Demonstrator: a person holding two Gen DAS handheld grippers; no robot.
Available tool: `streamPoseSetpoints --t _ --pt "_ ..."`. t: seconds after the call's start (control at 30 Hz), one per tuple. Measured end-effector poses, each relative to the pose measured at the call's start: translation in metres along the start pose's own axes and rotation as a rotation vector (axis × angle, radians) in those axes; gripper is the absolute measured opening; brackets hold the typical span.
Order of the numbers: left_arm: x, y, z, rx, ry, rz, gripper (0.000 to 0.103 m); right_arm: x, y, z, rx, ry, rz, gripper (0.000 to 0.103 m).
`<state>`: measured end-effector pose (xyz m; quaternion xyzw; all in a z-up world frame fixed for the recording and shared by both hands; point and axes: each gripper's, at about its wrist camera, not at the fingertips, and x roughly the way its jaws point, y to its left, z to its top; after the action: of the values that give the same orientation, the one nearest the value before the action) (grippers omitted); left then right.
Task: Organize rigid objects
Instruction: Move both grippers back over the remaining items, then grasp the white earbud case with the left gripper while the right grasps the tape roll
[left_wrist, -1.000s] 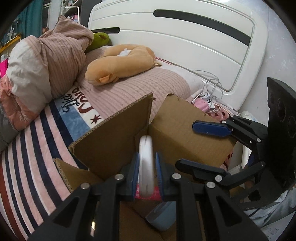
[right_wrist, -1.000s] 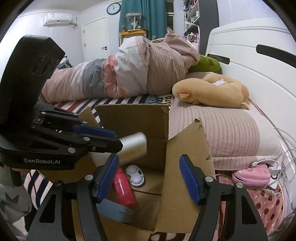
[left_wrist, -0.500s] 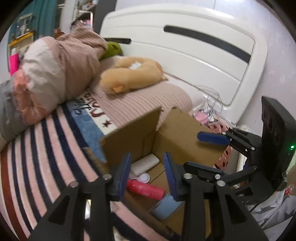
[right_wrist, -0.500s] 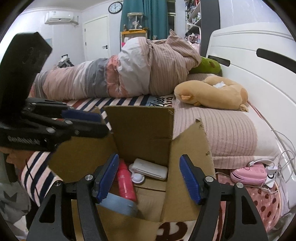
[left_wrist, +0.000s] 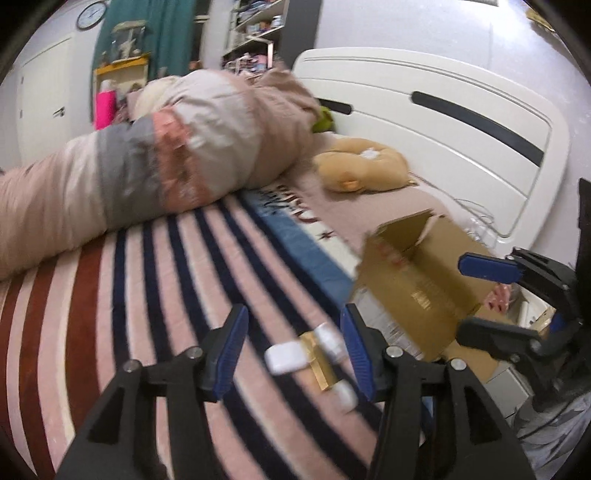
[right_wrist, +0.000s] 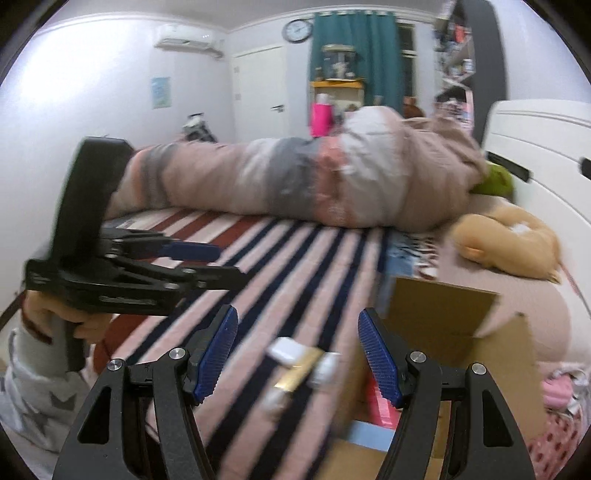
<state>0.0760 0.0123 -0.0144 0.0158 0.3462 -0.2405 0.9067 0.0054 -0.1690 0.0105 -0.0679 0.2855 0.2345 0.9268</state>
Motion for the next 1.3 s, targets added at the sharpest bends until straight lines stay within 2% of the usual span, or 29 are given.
streamPoseSetpoints --t 0.13,0.23,0.43,0.5,0.6,0.67,0.8,0.87,1.03,1.3 --pt "0.008 0.031 -0.026 -0.020 0.033 0.034 0.049 0.028 0.034 -0.005 -0.022 0.055 0.068 0.065" --pt "0.027 0.046 -0.043 -0.039 0.074 0.016 0.049 0.052 0.048 -0.019 -0.015 0.119 0.092 0.065" --pt "0.070 0.063 -0.070 -0.065 0.148 -0.037 0.049 0.095 0.042 -0.069 0.099 0.247 0.034 0.065" --pt "0.084 0.063 -0.075 -0.072 0.164 -0.069 0.049 0.107 0.034 -0.087 0.129 0.278 -0.014 0.065" --pt "0.106 0.058 -0.078 -0.071 0.192 -0.104 0.049 0.118 0.028 -0.101 0.149 0.306 -0.032 0.064" --pt "0.121 0.051 -0.078 -0.061 0.206 -0.123 0.049 0.126 0.027 -0.108 0.136 0.312 -0.048 0.063" --pt "0.148 0.040 -0.073 -0.057 0.228 -0.159 0.049 0.129 0.014 -0.116 0.170 0.298 -0.107 0.049" --pt "0.160 0.034 -0.071 -0.046 0.240 -0.177 0.049 0.126 0.006 -0.118 0.205 0.275 -0.066 0.046" --pt "0.180 0.024 -0.067 -0.029 0.240 -0.195 0.051 0.119 0.008 -0.115 0.183 0.237 0.046 0.046" --pt "0.190 0.021 -0.063 -0.031 0.230 -0.178 0.054 0.116 0.018 -0.116 0.162 0.224 0.132 0.046"
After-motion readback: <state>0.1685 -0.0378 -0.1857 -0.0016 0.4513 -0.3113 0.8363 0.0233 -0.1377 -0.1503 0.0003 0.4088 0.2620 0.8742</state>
